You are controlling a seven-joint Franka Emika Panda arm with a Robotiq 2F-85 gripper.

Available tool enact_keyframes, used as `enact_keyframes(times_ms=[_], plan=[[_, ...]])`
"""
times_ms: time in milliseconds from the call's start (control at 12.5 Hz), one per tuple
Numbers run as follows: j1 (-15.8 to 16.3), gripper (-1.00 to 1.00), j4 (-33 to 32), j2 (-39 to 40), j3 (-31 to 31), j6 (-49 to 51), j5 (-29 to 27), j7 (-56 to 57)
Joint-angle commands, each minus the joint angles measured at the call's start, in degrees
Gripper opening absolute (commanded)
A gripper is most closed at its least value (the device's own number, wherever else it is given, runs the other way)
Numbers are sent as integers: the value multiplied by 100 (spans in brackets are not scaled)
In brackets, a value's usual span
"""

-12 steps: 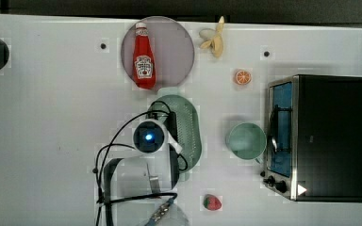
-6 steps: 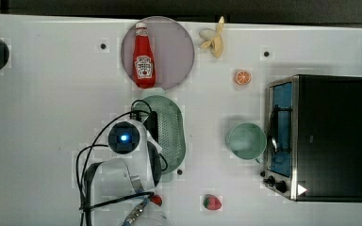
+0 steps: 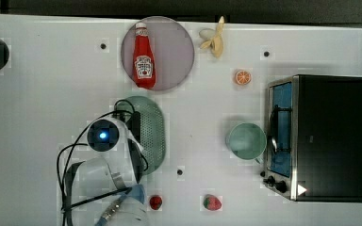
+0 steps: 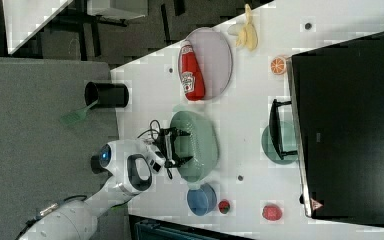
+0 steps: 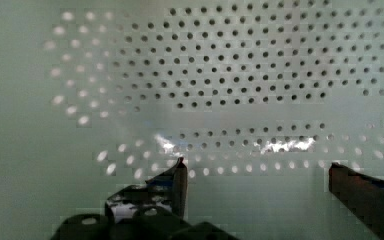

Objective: Drag strainer right to left.

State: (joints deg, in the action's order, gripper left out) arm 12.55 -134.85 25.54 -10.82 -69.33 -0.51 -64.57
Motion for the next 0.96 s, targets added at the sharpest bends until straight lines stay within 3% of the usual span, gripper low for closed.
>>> enact_keyframes(times_ms=[80,960], plan=[[312,100,338,40,-7,202,61,-516],[1237,100,1674,826,-8,631,60,-1847]])
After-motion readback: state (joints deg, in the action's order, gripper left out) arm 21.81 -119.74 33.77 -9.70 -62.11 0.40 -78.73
